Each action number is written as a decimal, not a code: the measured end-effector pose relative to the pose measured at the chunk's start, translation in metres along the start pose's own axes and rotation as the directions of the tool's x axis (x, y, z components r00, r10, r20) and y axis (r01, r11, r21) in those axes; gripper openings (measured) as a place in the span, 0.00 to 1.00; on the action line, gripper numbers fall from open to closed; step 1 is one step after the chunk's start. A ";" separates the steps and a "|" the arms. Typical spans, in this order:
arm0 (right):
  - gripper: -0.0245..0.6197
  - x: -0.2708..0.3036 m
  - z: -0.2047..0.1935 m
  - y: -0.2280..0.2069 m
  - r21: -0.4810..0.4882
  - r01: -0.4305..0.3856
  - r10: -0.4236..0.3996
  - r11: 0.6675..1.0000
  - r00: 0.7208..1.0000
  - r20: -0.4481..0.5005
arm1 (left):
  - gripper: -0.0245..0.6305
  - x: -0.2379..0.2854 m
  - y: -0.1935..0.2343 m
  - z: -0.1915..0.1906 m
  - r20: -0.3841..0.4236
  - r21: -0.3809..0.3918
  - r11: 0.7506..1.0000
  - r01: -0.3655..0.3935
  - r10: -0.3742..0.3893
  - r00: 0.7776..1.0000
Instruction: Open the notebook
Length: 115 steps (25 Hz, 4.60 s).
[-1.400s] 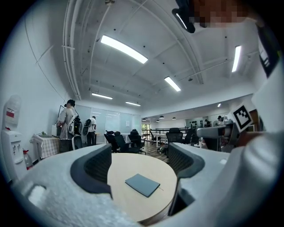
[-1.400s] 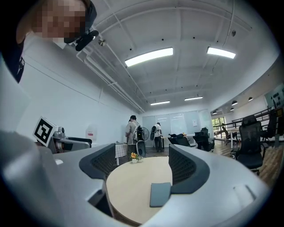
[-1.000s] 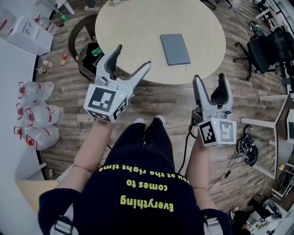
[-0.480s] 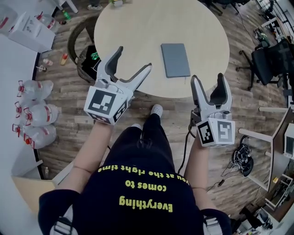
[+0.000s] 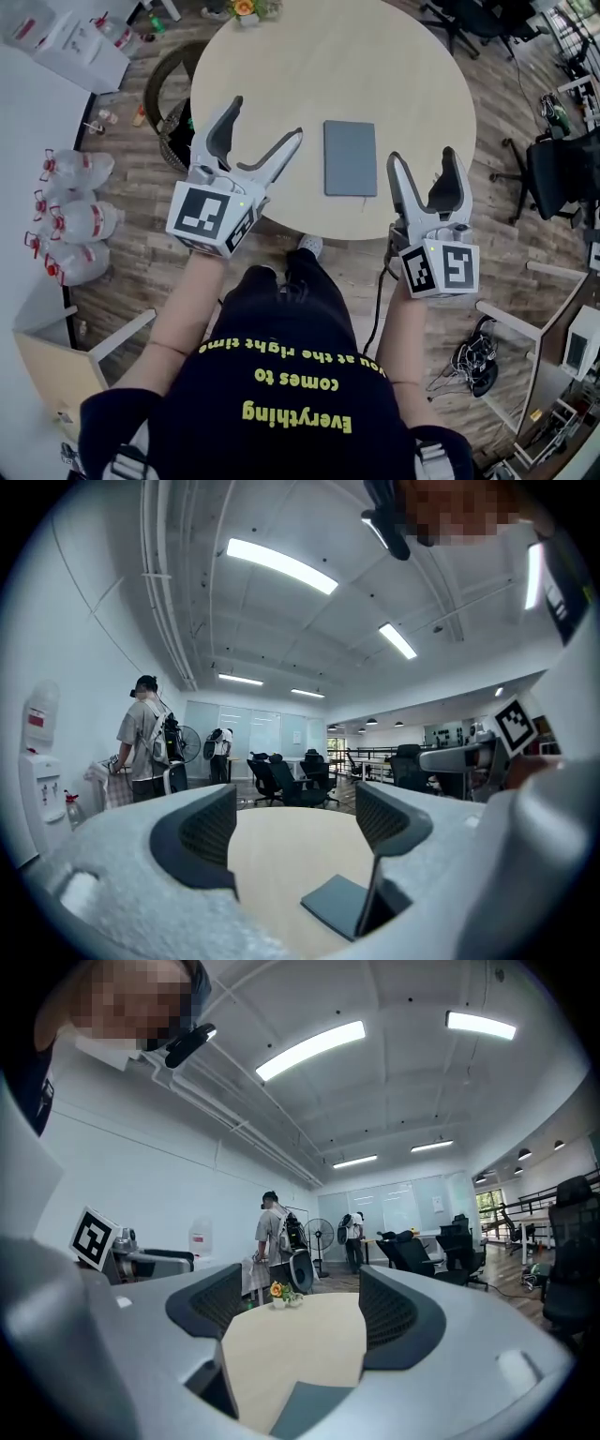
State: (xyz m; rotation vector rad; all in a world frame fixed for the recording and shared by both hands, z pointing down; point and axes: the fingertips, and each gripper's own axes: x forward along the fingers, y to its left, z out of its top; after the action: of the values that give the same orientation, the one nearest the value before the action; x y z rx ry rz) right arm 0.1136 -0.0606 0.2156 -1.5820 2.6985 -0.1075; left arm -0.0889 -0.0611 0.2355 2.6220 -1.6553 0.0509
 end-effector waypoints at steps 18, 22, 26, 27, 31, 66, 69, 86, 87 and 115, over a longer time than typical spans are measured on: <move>0.60 0.045 -0.005 -0.045 -0.008 -0.021 0.021 1.000 1.000 -0.009 | 0.65 0.059 0.006 -0.017 0.024 -0.062 0.998 -0.018 0.020 1.000; 0.60 0.051 -0.015 -0.043 -0.008 0.011 -0.011 1.000 0.999 -0.040 | 0.65 0.073 0.001 -0.030 -0.007 -0.064 0.997 0.052 -0.053 0.999; 0.60 0.056 -0.028 -0.040 0.000 0.043 -0.043 0.999 0.996 -0.072 | 0.68 0.081 -0.002 -0.041 -0.040 -0.061 0.992 0.106 -0.109 0.993; 0.60 0.058 -0.031 -0.039 0.005 0.052 -0.052 0.999 0.996 -0.078 | 0.68 0.082 -0.001 -0.044 -0.045 -0.059 0.992 0.112 -0.115 0.992; 0.58 0.066 -0.056 -0.030 0.004 0.063 -0.062 0.998 0.990 -0.130 | 0.69 0.086 0.006 -0.059 -0.072 -0.069 0.990 0.121 -0.126 0.989; 0.25 0.026 -0.383 0.066 -0.240 -0.269 -0.002 0.933 0.662 -0.750 | 0.62 0.052 0.013 -0.151 -0.230 -0.177 0.982 0.066 -0.107 0.967; 0.23 0.025 -0.386 0.064 -0.288 -0.282 -0.031 0.915 0.664 -0.747 | 0.61 0.051 0.012 -0.151 -0.233 -0.176 0.982 0.063 -0.104 0.967; 0.10 0.026 -0.377 0.065 -0.324 -0.251 -0.049 0.912 0.719 -0.694 | 0.61 0.054 0.020 -0.152 -0.235 -0.180 0.983 0.044 -0.087 0.968; 0.10 0.025 -0.373 0.062 -0.313 -0.231 -0.047 0.921 0.732 -0.680 | 0.61 0.054 0.020 -0.152 -0.235 -0.180 0.983 0.043 -0.085 0.968; 0.09 -0.016 -0.231 -0.091 0.104 0.353 -0.292 0.930 0.880 -0.374 | 0.60 0.066 0.014 -0.138 -0.223 -0.162 0.981 0.108 -0.143 0.964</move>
State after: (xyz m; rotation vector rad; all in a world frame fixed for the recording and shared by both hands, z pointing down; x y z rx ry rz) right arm 0.1902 -0.0780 0.4519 -2.1175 2.5273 -0.6693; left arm -0.0742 -0.1196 0.3773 2.4920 -1.3603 0.2157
